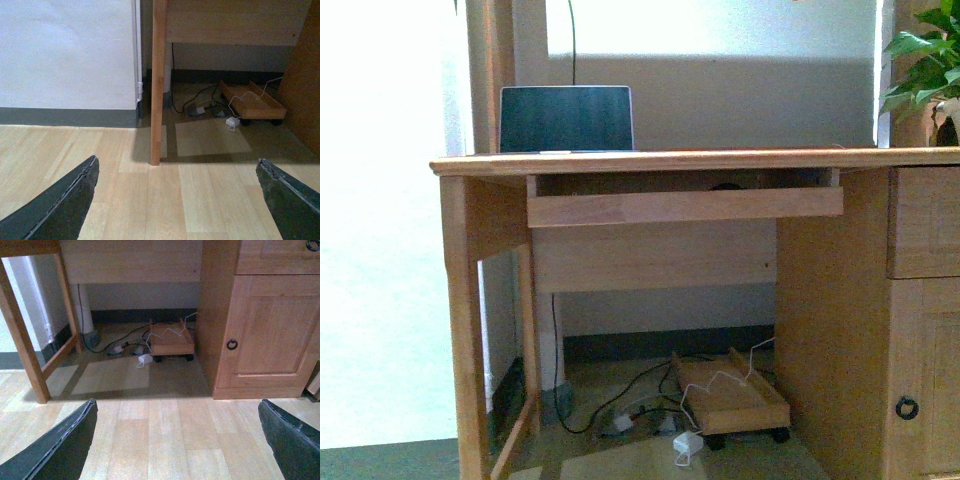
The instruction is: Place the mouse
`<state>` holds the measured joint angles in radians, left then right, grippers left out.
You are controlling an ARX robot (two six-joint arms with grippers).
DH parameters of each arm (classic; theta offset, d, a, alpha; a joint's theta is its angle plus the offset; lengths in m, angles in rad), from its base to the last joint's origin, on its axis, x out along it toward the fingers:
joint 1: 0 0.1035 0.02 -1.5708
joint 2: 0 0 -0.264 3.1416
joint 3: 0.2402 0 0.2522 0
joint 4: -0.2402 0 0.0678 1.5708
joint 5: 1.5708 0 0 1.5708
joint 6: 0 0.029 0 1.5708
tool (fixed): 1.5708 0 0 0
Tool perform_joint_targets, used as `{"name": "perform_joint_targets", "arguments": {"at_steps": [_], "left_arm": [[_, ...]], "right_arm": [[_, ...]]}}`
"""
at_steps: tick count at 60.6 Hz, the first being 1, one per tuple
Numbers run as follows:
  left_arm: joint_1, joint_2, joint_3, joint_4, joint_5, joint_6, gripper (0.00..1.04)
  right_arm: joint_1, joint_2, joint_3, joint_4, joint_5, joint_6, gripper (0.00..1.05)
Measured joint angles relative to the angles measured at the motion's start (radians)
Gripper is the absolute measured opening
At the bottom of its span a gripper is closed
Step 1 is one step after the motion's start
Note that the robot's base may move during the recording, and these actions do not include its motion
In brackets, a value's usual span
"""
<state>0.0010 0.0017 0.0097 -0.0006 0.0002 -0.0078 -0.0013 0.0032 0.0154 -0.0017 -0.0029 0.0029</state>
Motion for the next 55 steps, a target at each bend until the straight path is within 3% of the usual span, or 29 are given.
{"name": "perform_joint_targets", "arguments": {"at_steps": [55], "left_arm": [[0.0, 0.0, 0.0, 0.0, 0.0, 0.0, 0.97]], "right_arm": [[0.0, 0.0, 0.0, 0.0, 0.0, 0.0, 0.97]]}}
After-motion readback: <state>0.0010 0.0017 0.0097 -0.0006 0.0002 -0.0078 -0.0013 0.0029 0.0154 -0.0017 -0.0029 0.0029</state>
